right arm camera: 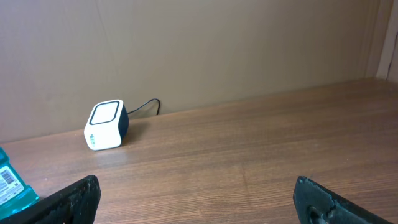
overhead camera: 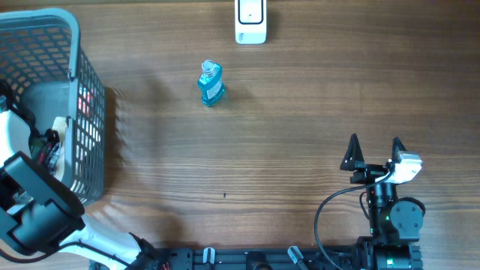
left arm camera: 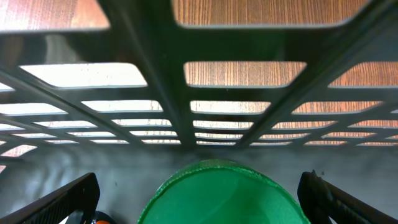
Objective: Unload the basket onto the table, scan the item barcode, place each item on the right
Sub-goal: 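Return the left gripper to the basket and grasp the green container, then lift the green container and hold it under the scanner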
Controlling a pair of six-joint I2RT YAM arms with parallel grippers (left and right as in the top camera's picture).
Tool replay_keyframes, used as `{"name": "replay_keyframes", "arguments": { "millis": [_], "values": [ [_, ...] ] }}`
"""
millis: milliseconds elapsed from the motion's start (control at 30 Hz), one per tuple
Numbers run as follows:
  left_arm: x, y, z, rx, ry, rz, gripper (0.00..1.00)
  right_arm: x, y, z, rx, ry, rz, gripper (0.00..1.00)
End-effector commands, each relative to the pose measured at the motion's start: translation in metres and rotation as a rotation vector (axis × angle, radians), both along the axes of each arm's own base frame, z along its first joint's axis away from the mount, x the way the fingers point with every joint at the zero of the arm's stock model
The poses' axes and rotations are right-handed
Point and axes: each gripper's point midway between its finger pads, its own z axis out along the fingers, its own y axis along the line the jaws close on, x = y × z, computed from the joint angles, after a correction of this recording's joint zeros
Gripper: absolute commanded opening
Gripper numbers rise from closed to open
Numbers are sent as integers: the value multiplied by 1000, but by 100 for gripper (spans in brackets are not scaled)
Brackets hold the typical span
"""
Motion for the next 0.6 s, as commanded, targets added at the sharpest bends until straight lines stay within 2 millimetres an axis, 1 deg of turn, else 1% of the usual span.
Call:
{"name": "replay_keyframes", "arguments": {
  "millis": [0, 67, 233, 300, 400, 433, 533, 567],
  "values": [
    [-3, -1, -13, -37, -1, 4, 98, 0, 4, 3, -18, -11, 20, 100],
    [-2, -1, -14, -43, -7, 1, 97, 0, 4, 3, -18, -11, 20, 100],
    [0, -3, -15, -57, -20, -7, 93, 0, 4, 3, -18, -11, 20, 100],
    [0, -3, -15, -57, -19, -7, 88, 0, 4, 3, -18, -11, 20, 100],
    [0, -3, -16, -57, -19, -8, 79, 0, 4, 3, -18, -11, 20, 100],
    [0, -3, -16, -58, -18, -8, 74, 0, 4, 3, -18, -11, 20, 100],
    [0, -3, -16, -58, -18, -8, 55, 0, 4, 3, -18, -11, 20, 100],
    [0, -3, -16, -58, -19, -7, 54, 0, 4, 3, -18, -11, 20, 100]
  ]
}}
